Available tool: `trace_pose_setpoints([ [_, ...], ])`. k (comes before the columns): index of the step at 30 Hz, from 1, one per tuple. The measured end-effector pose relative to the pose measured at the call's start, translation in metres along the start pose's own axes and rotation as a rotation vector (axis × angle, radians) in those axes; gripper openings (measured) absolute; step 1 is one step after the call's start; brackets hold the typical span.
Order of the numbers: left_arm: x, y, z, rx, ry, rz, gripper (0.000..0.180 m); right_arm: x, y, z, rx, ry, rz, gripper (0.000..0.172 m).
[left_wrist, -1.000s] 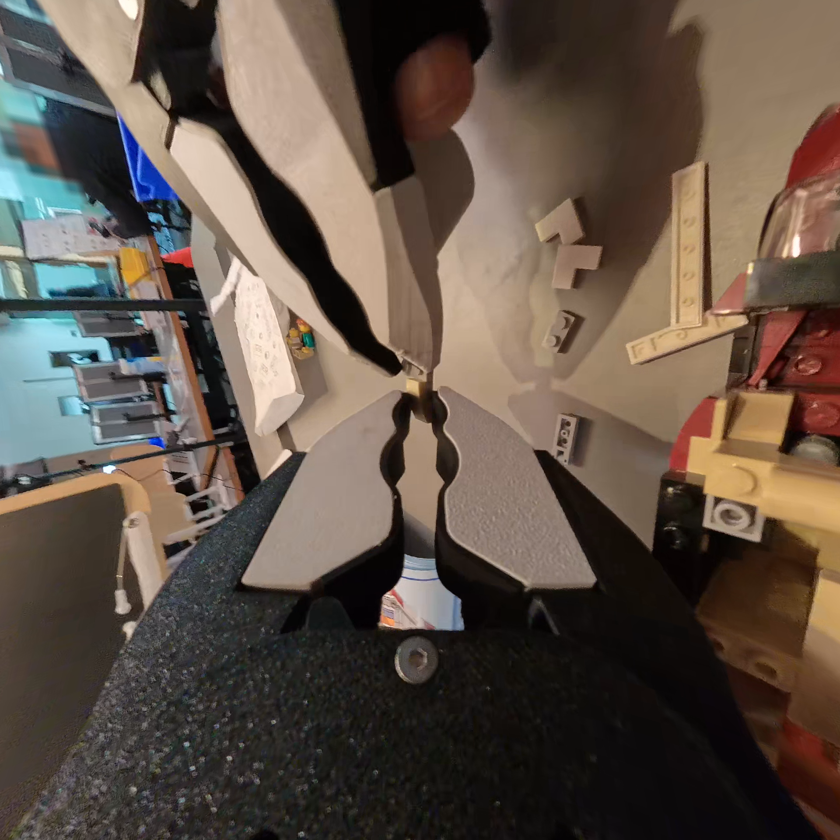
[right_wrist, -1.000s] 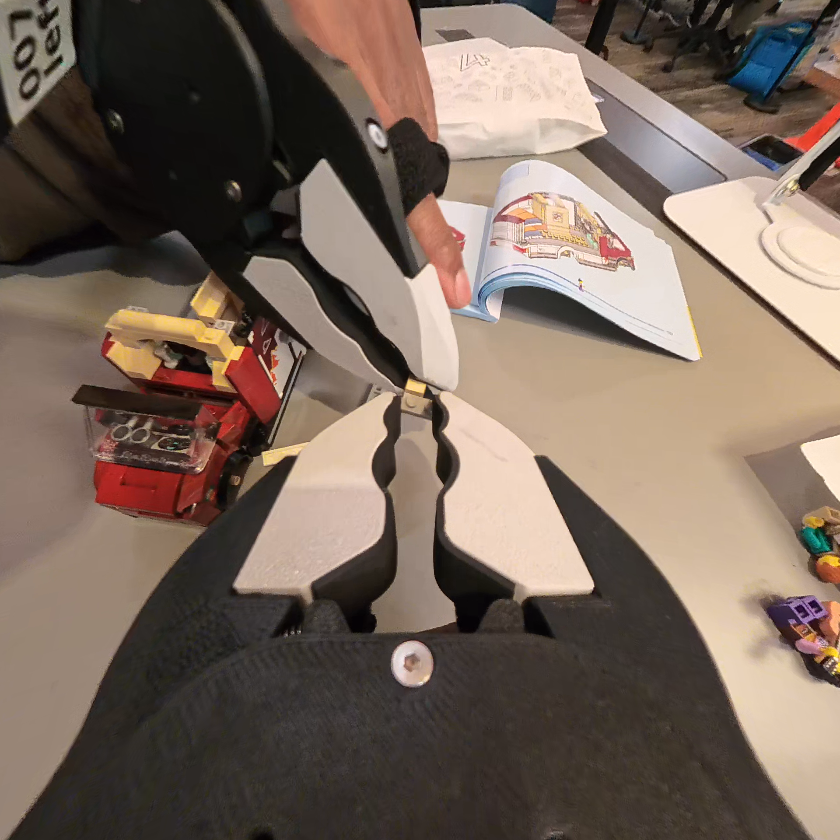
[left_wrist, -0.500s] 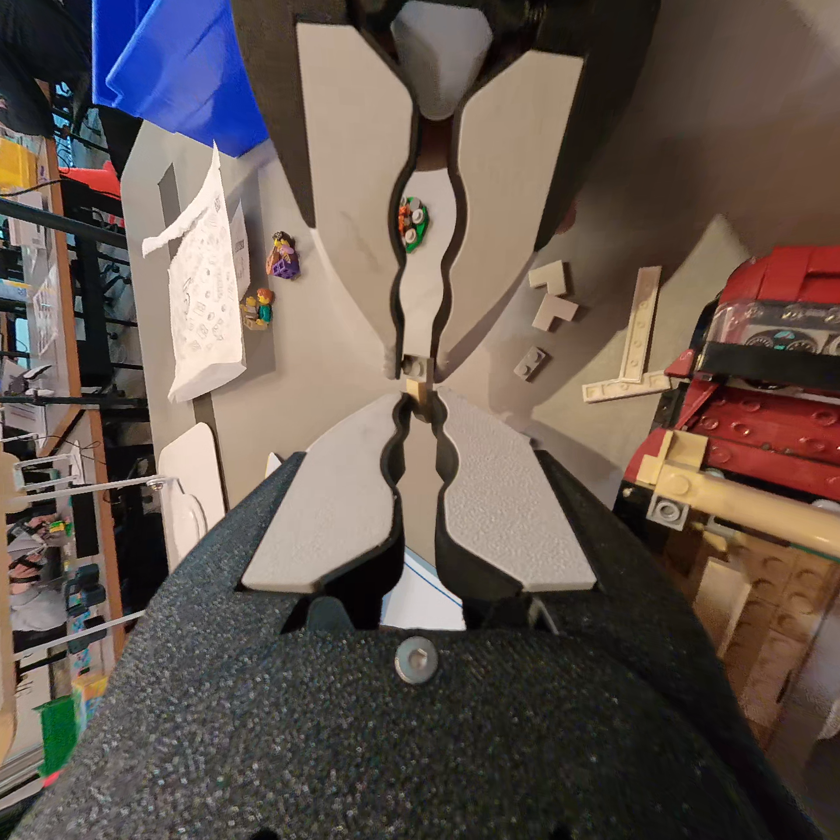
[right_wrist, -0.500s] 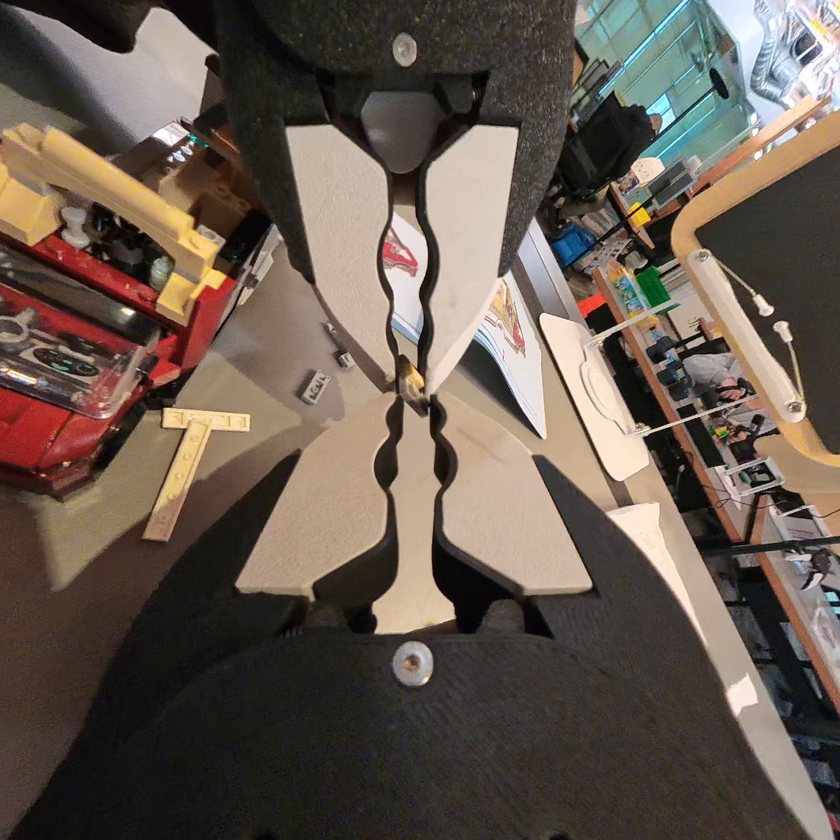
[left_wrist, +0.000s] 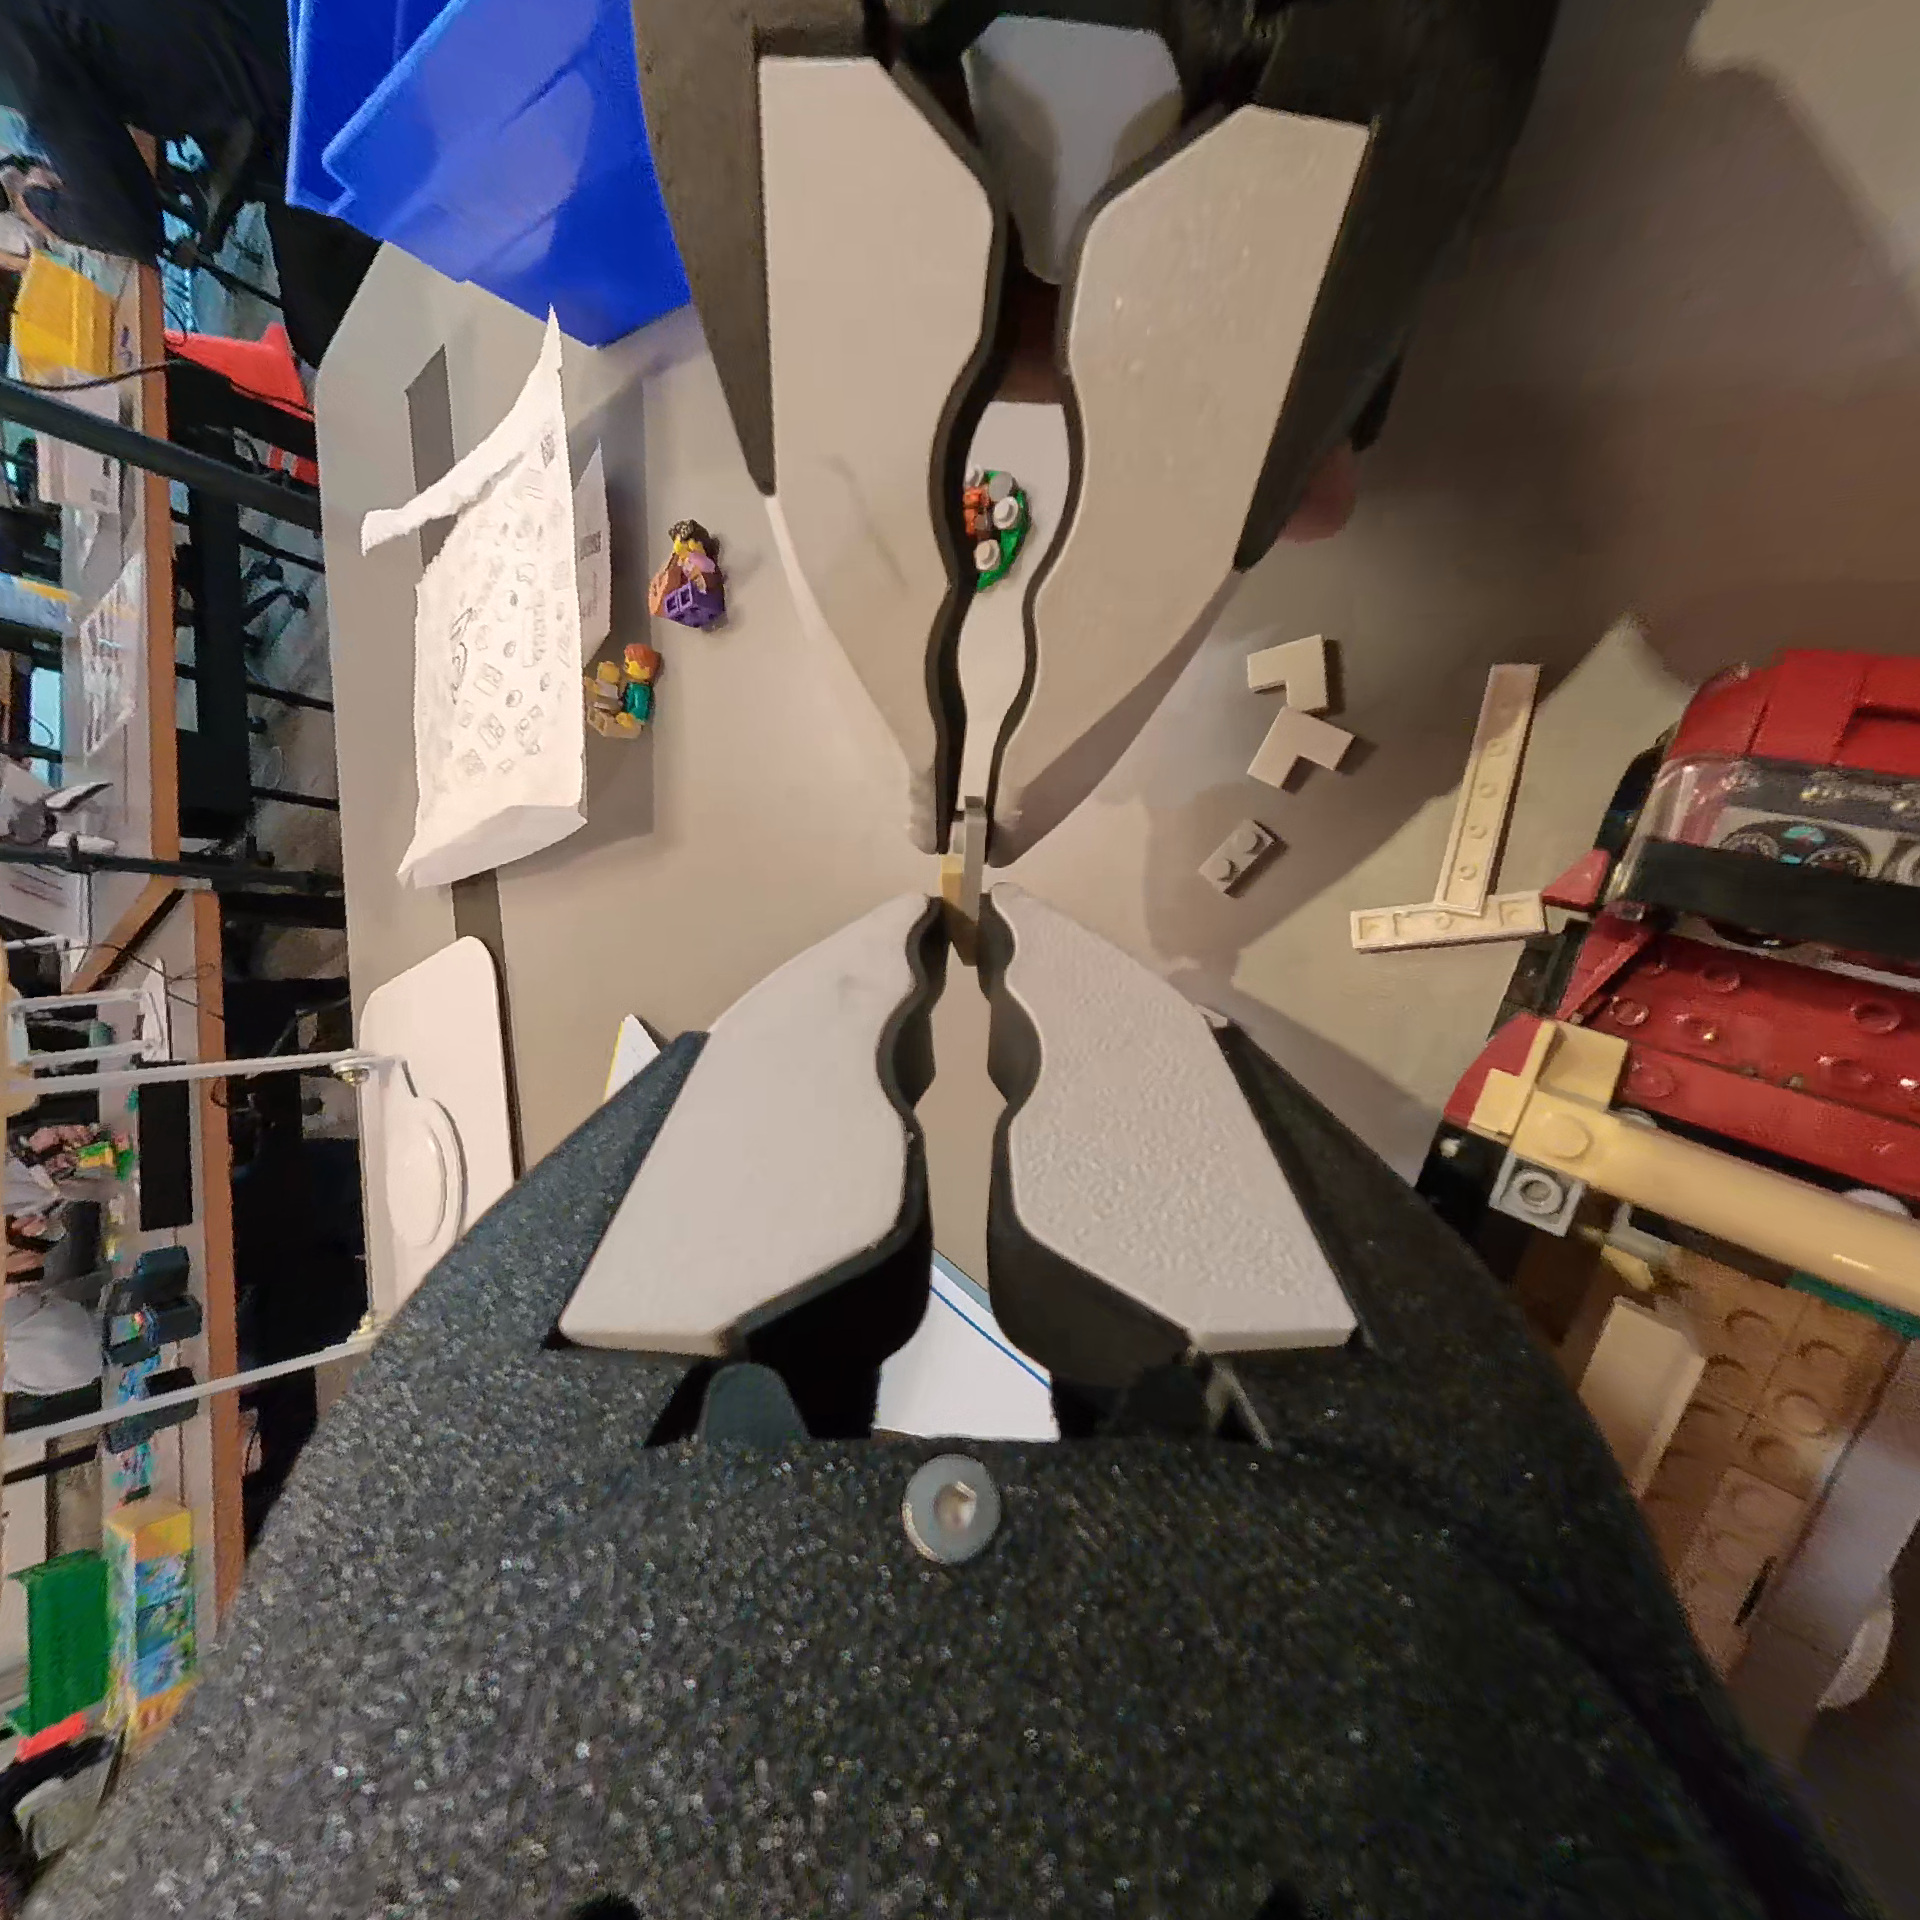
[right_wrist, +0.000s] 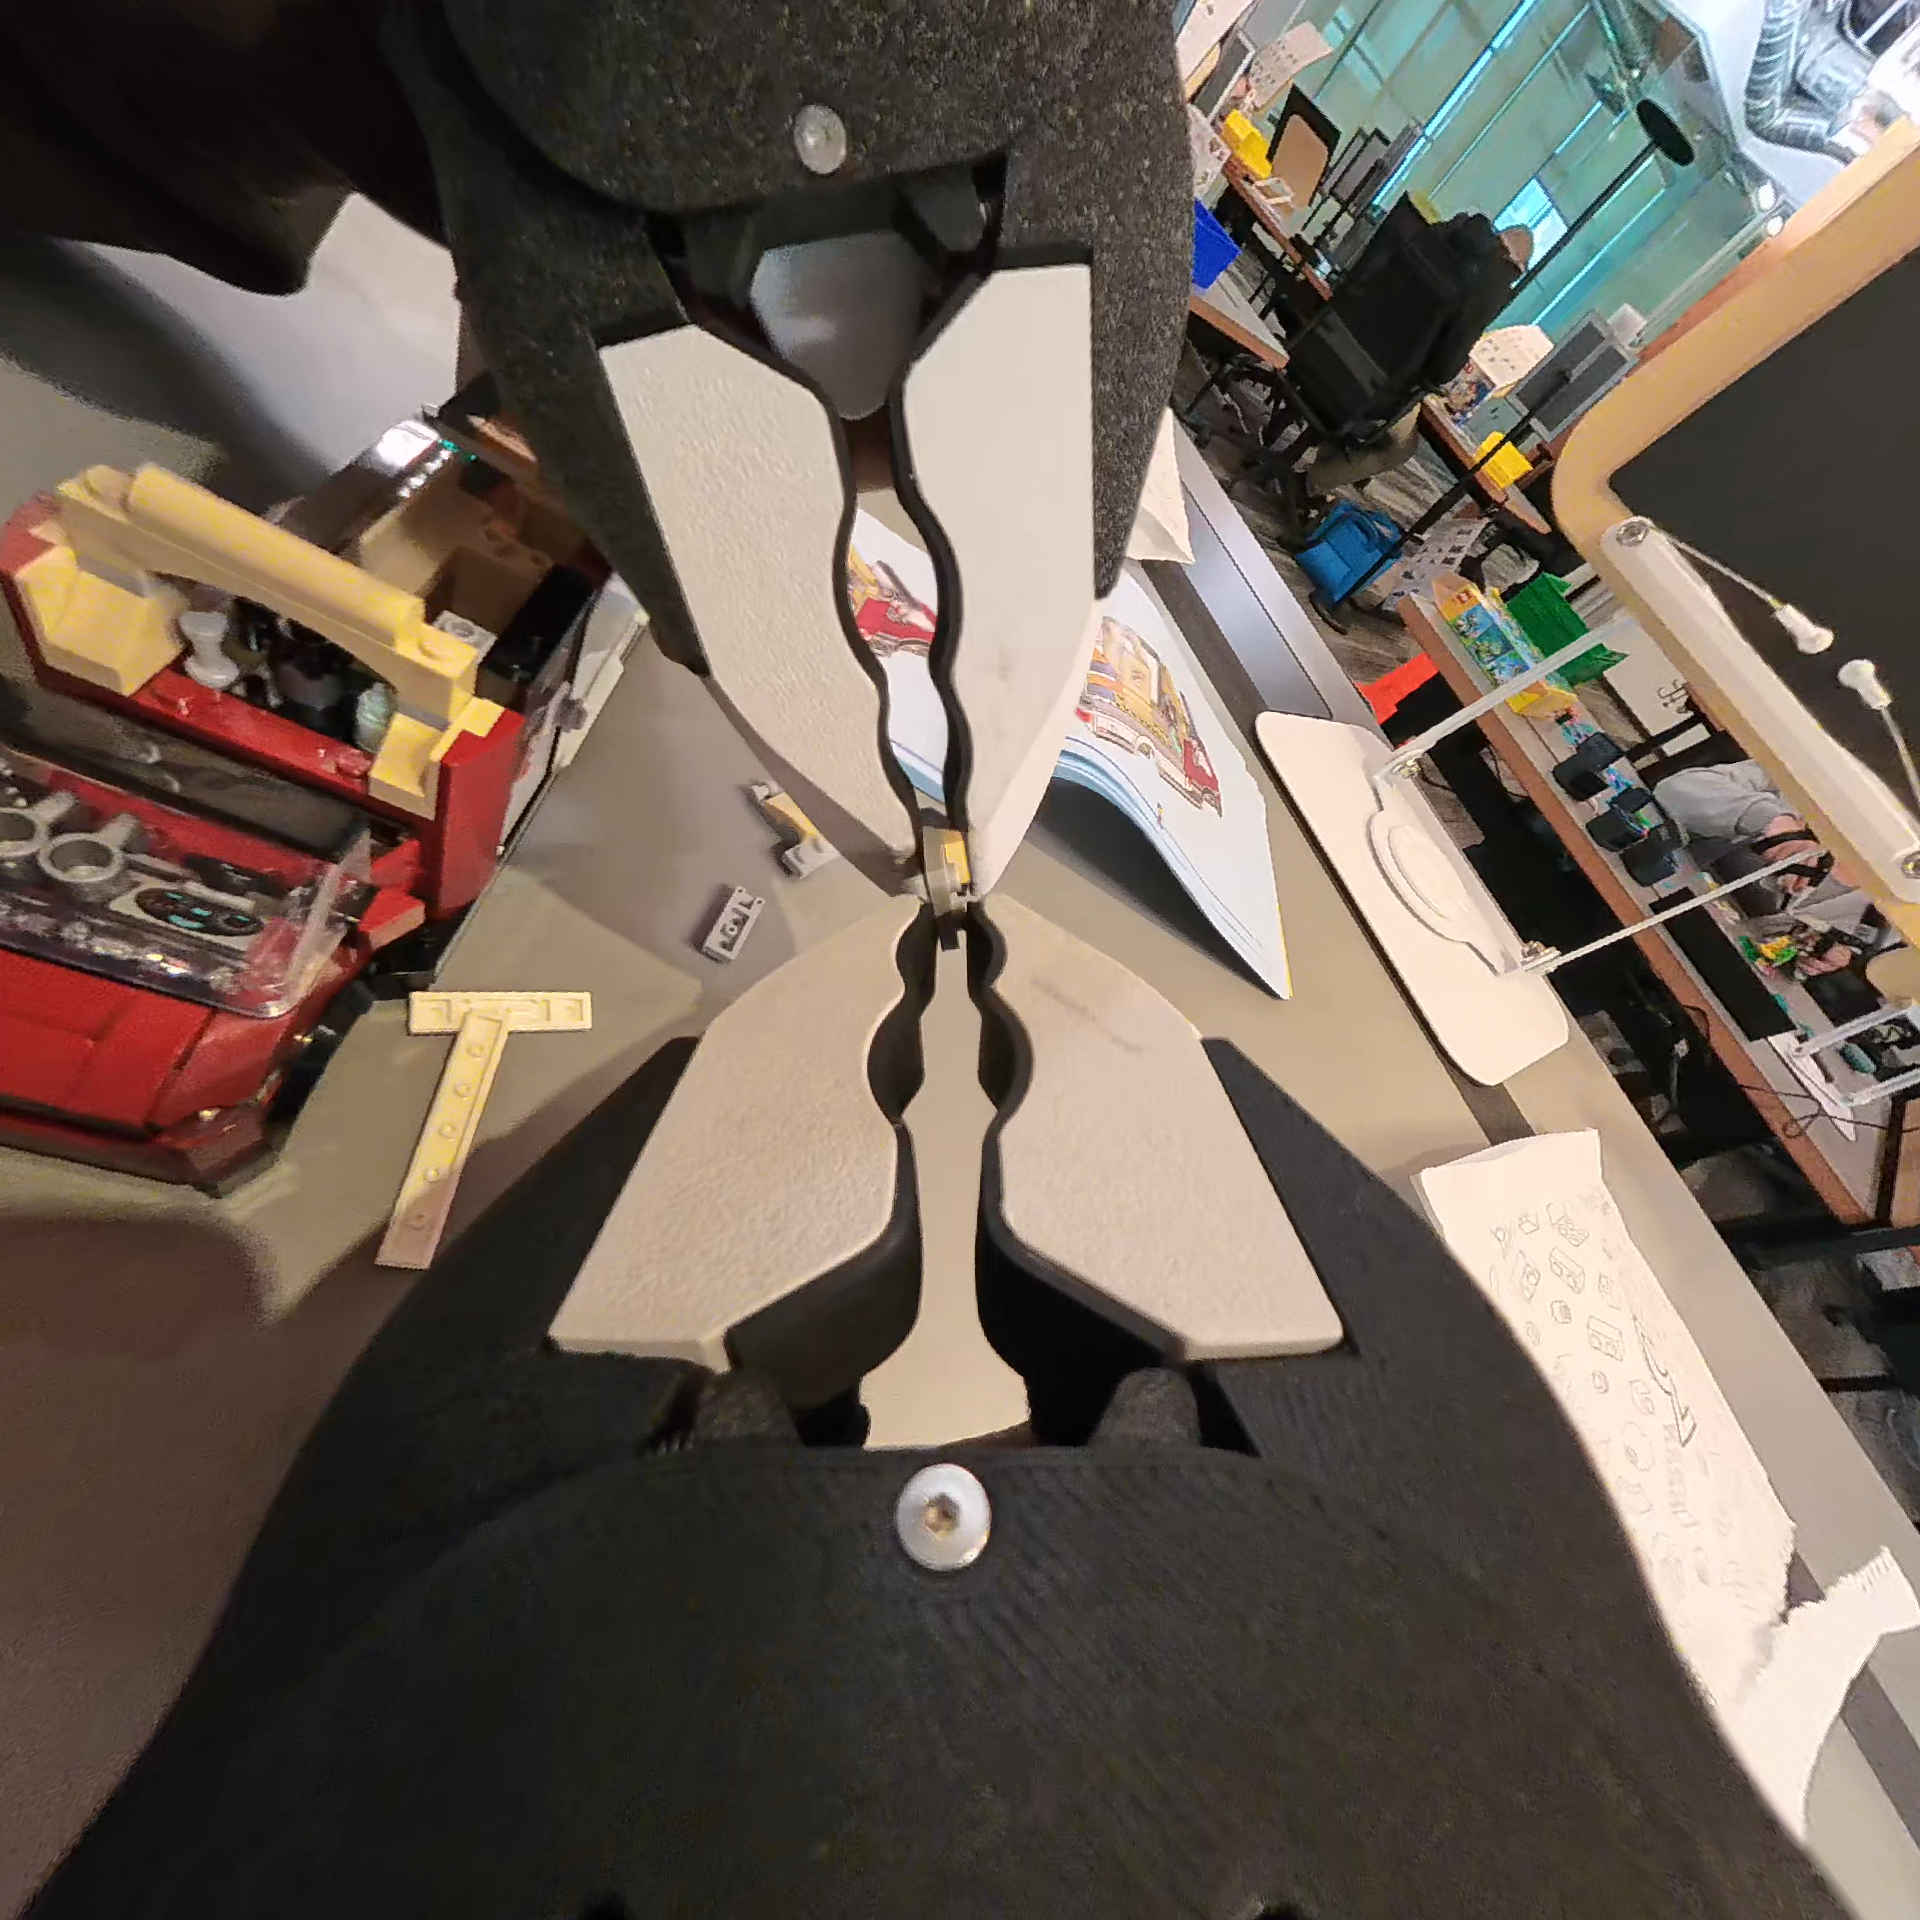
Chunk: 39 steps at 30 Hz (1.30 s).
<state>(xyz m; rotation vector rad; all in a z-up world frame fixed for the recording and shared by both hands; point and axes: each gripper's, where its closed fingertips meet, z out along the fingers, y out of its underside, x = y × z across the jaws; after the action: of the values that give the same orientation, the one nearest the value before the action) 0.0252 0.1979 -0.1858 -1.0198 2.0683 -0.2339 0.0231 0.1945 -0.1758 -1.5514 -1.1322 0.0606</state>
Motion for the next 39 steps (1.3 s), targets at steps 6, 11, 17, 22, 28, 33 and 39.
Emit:
trace_pose_setpoints([
  [6, -0.006, -0.002, -0.001, -0.025, -0.009, -0.087, 0.005, 0.007, -0.002, -0.002, 0.001, 0.037, 0.068, 0.005],
  [11, -0.008, -0.001, 0.001, -0.048, 0.006, -0.209, 0.005, 0.011, 0.001, -0.001, -0.036, 0.111, 0.046, 0.005],
  [17, -0.007, -0.001, 0.003, -0.03, 0.057, -0.343, 0.005, 0.014, 0.003, 0.0, -0.084, 0.201, -0.04, 0.006],
  [22, -0.006, -0.002, 0.002, 0.0, 0.096, -0.405, 0.005, 0.014, 0.002, -0.001, -0.088, 0.216, -0.081, 0.006],
  [28, -0.003, -0.008, -0.005, 0.104, 0.136, -0.333, 0.005, 0.007, -0.006, -0.004, 0.025, -0.001, 0.232, 0.005],
  [33, -0.001, -0.01, -0.008, 0.142, 0.165, -0.311, 0.005, 0.004, -0.008, -0.005, 0.054, -0.065, 0.309, 0.005],
  [39, 0.006, -0.012, -0.013, 0.18, 0.197, -0.256, 0.005, -0.002, -0.012, -0.007, 0.092, -0.17, 0.401, 0.005],
])
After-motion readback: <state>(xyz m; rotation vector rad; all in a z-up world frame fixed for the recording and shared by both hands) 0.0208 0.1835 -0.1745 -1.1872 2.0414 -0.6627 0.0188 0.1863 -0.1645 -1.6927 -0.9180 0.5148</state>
